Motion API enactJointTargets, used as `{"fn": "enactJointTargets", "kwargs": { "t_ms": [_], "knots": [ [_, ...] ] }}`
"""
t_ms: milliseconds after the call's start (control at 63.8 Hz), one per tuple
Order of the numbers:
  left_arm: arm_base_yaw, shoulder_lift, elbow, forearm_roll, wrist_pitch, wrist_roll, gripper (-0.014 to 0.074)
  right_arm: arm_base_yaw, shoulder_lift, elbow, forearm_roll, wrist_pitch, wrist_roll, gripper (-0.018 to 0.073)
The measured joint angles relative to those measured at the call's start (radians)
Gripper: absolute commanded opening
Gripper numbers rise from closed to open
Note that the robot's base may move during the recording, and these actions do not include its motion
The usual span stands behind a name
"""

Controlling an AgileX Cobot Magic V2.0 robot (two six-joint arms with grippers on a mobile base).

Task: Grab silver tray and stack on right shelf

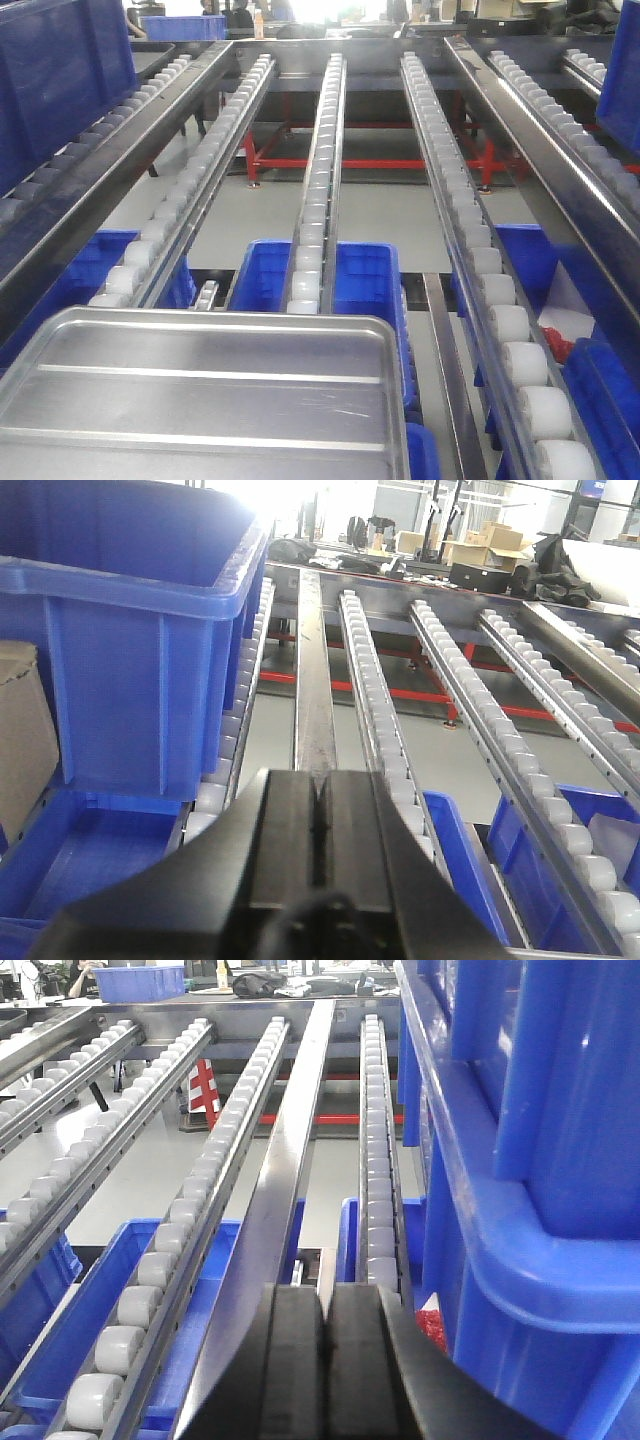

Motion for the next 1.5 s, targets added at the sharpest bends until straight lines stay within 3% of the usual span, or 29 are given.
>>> {"fn": "enactJointTargets", "kwargs": {
  "t_ms": [846, 1034, 1129, 1285, 1364, 1505],
  "knots": [
    [0.000, 0.000, 0.000, 0.000, 0.000, 0.000, -0.0101, 0.000, 0.000, 0.000, 0.000, 0.000, 0.000, 0.0057],
    [0.000, 0.000, -0.005, -0.004, -0.039, 0.000, -0.0101, 0.000, 0.000, -0.023, 0.000, -0.081, 0.000, 0.0057],
    [0.000, 0.000, -0.092, -0.004, 0.027, 0.000, -0.0101, 0.000, 0.000, -0.125, 0.000, -0.070, 0.000, 0.0057],
    [0.000, 0.089, -0.376, -0.004, 0.267, 0.000, -0.0101, 0.011, 0.052, -0.381, 0.013, 0.127, 0.000, 0.0057],
    [0.000, 0.175, -0.492, -0.014, 0.392, 0.000, -0.0101, 0.035, 0.121, -0.481, 0.064, 0.250, 0.000, 0.0059],
    [0.000, 0.338, -0.624, -0.069, 0.580, 0.005, -0.0099, 0.111, 0.258, -0.588, 0.243, 0.443, -0.012, 0.0063]
  ]
}}
